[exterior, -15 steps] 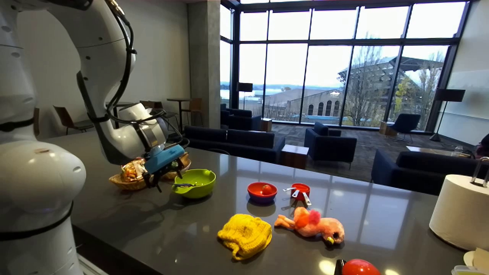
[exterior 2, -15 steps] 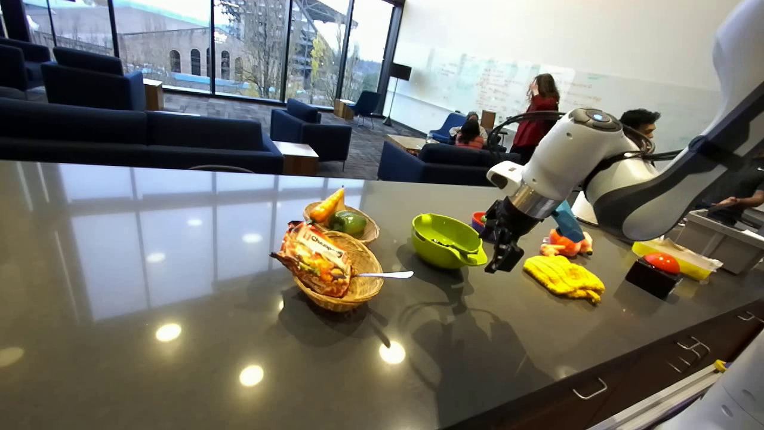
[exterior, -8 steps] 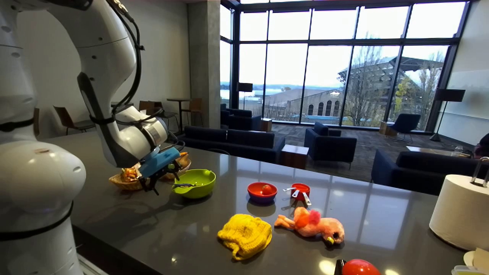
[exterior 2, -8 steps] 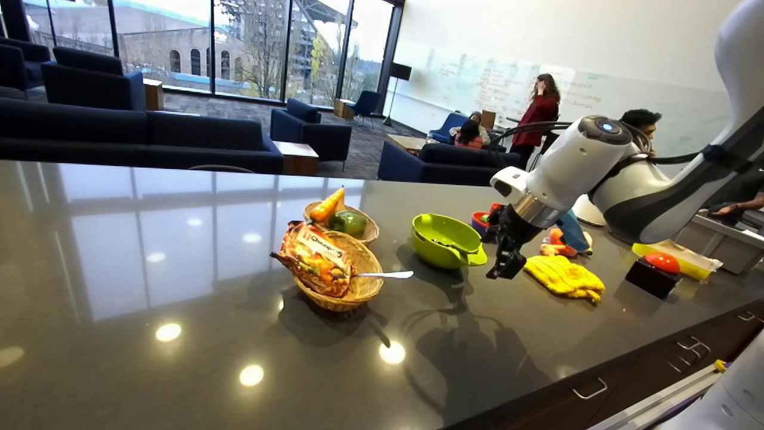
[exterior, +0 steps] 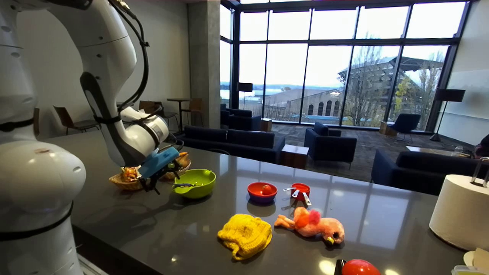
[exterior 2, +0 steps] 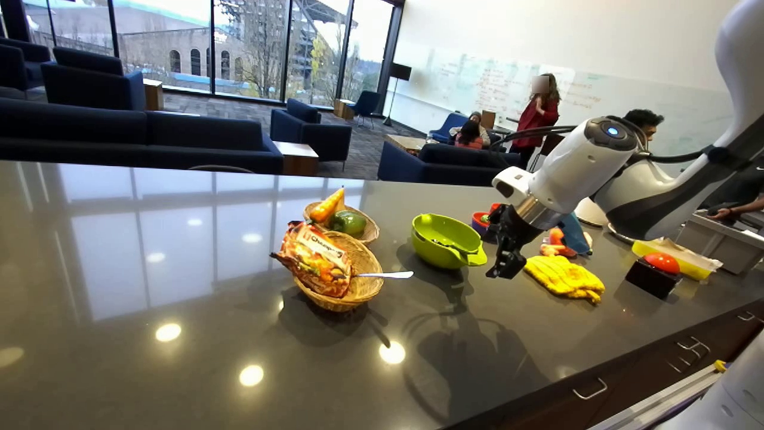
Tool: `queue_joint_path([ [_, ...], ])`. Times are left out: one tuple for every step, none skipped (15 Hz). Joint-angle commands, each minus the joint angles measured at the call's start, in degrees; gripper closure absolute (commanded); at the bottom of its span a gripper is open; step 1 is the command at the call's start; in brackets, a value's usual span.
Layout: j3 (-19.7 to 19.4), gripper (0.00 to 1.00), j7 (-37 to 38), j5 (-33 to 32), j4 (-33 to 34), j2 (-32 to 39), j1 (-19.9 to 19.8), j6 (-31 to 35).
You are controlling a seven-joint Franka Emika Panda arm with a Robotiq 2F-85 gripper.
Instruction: Pick up the black spoon and mix the substance in the lime green bowl
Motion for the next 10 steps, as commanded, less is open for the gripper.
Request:
queue_joint_path([
  [0.03,0.0,3.07,-3.37,1.26,-0.62,-0.11,-0.64],
  [0.11,0.0,3.4,-3.61,1.67,-0.35,-0.03,-0.69],
  [0.15,0.0,3.71,-3.9,2.02,-0.15,0.03,-0.73],
  [0.19,0.0,3.94,-4.09,2.41,0.11,0.08,-0.71],
  [0.25,0.0,4.06,-4.07,2.79,0.39,0.15,-0.71],
  [0.32,0.0,4.2,-4.01,3.1,0.58,0.2,-0.69],
  [0.41,0.0,4.33,-4.02,3.49,0.87,0.28,-0.69],
  [0.48,0.0,4.42,-3.98,3.77,1.03,0.36,-0.7],
  [0.54,0.0,4.54,-3.96,4.2,1.34,0.46,-0.71],
  [0.58,0.0,4.64,-4.01,4.56,1.61,0.58,-0.75],
])
